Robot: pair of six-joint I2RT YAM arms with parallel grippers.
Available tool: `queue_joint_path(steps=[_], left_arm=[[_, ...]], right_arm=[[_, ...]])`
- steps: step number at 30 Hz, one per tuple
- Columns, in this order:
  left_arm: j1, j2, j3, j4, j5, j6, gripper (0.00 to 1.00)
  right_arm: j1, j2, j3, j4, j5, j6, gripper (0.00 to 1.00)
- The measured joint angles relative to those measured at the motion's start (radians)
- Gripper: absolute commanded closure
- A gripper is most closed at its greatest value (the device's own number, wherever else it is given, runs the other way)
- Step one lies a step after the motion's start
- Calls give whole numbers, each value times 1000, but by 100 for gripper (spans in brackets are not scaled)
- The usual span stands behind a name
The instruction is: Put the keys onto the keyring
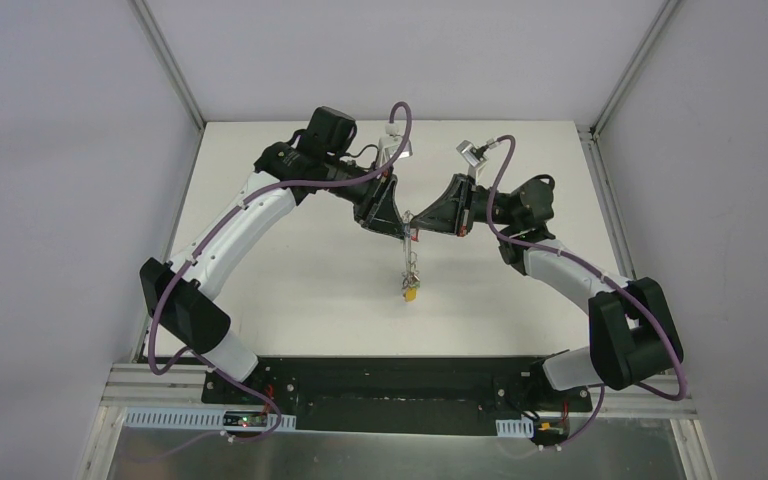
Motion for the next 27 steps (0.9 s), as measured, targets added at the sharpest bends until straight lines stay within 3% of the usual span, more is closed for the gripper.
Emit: queue_joint_path(steps=[10,27], left_arm=[[13,-1,-18,26,2,-6,77],[20,-8,-29,64,4,14,77]], right_arm=[[-7,1,0,4,0,4,100],[-8,2,0,10,-2,6,100]])
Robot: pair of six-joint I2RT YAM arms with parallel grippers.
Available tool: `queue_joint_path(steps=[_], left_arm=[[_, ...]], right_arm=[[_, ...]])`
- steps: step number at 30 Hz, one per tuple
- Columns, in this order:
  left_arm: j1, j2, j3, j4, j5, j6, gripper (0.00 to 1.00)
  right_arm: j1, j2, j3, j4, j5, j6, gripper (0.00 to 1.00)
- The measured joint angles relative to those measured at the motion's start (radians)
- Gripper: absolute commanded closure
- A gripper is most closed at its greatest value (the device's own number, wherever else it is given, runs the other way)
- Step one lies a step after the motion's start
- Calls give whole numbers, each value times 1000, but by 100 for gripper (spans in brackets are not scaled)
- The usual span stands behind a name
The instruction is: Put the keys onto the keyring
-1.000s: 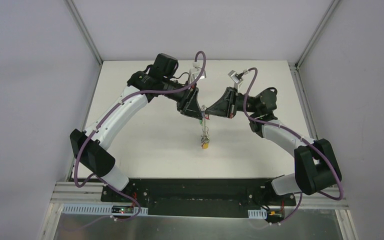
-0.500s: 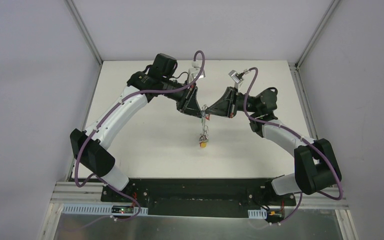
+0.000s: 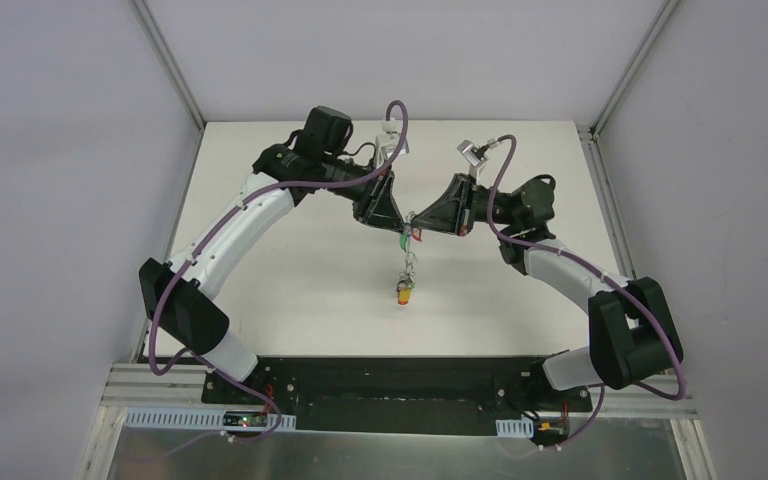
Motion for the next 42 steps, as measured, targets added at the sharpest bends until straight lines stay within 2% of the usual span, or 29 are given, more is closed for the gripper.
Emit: queue_joint_path(steps=[5,12,18,22,29,42], left_arm=[[0,-2,-26,14,-1,0,77],[0,-2,-71,39,13,-5,86],[-4,-2,-101,55,16,-6,86],[-15,-2,-107,57,15,-8,83],[-21,-2,-101,34,11,7,67],[-19,-9,-71,47,-13,9,65]], right_arm=[[0,1,0,0,-2,0,100],[0,2,0,0,-2,0,100],[-4,7,0,0,-2,0,100],[-5,10,0,0,-2,0,100],[-6,10,0,0,-2,-3,100],[-8,10,0,-1,-2,-11,100]])
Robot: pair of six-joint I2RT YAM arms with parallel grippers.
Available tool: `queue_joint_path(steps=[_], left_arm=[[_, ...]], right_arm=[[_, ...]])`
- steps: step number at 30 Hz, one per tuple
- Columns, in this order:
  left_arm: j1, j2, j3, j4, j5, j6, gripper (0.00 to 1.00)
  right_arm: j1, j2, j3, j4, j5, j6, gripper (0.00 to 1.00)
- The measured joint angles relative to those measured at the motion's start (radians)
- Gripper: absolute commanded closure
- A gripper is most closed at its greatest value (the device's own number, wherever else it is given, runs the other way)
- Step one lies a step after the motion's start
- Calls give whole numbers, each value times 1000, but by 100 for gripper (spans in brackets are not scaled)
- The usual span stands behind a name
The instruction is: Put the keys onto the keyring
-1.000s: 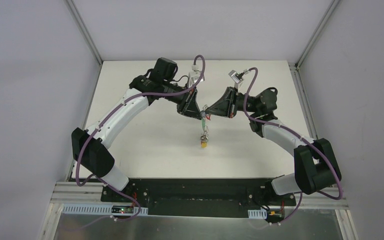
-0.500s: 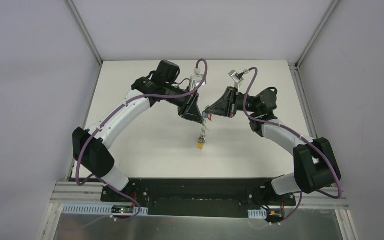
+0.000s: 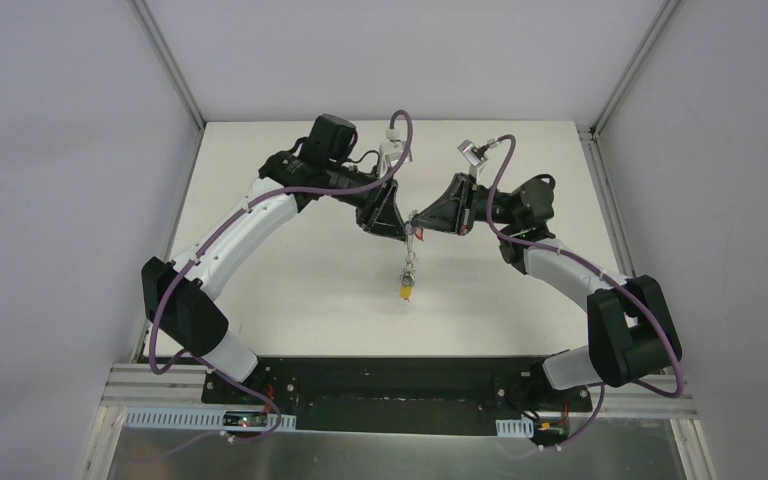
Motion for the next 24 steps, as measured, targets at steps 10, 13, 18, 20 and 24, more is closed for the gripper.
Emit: queue_joint_path(steps=[10,13,18,20,24], left_arm=[[0,0,-16,100,25,-95,79],[0,0,-28,114,27,-108,83],[6,0,-32,123,30,-119,86],[6,0,-32,124,31,-121,90],[6,0,-34,126,32,-123,100]], right_arm=[[0,0,0,0,0,0,100],[0,1,0,0,0,-1,100],[0,1,0,0,0,-1,100],[0,1,0,0,0,-1,100],[-2,1,0,0,-1,-1,100]])
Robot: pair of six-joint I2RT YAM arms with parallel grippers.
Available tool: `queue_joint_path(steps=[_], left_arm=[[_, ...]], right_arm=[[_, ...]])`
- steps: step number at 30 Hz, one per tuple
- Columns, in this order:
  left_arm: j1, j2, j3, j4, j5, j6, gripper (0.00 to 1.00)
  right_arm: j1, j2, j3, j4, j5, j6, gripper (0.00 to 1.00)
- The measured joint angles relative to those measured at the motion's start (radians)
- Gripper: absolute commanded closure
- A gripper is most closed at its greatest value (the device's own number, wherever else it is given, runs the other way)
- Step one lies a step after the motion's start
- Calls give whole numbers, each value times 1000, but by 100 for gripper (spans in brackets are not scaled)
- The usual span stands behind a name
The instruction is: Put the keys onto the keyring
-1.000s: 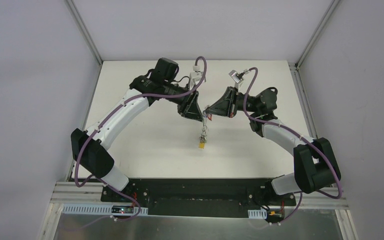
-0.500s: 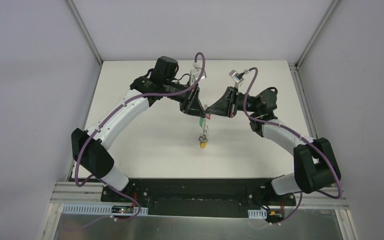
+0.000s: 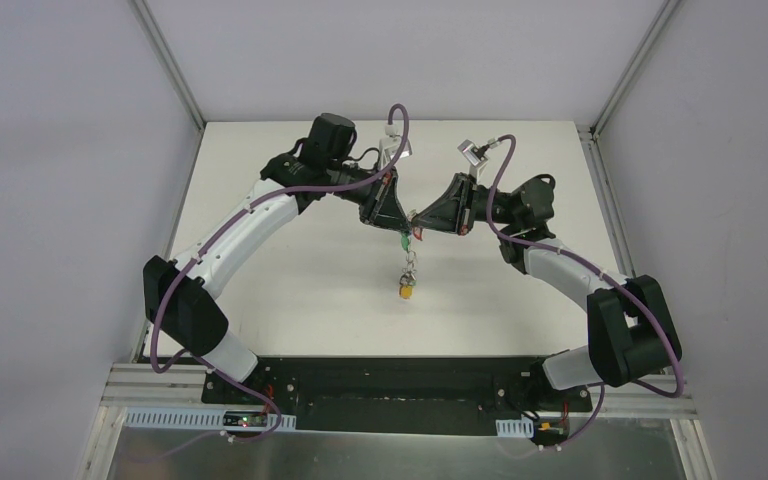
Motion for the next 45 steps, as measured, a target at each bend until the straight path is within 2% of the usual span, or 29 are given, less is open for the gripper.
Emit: queue_joint_path(steps=[5,6,9,15,19,22,29,45], left_arm=[[0,0,3,-15,-5,5,100],[0,0,9,-29,-11,14,100],[-10,30,105,-171,-63,76,100],[-46,186,443,-576,-158,227,100],[-80,229,490,-715,-183,272,100],[-96,246,490,-761,-191,281,100],[-100,251,491,-775,-191,286,100],[-100,264,491,-772,-190,287,100]], right_arm=[[-2,0,0,-4,-3,-13,100],[-2,0,0,-8,-4,-19,97],[2,-2,0,-32,-6,-65,86],[-7,-34,-1,-131,-30,-187,70],[-5,-45,-1,-160,-45,-225,66],[5,-46,-1,-169,-55,-240,64],[46,-47,-3,-188,-85,-271,64],[86,-47,-7,-225,-108,-299,84]])
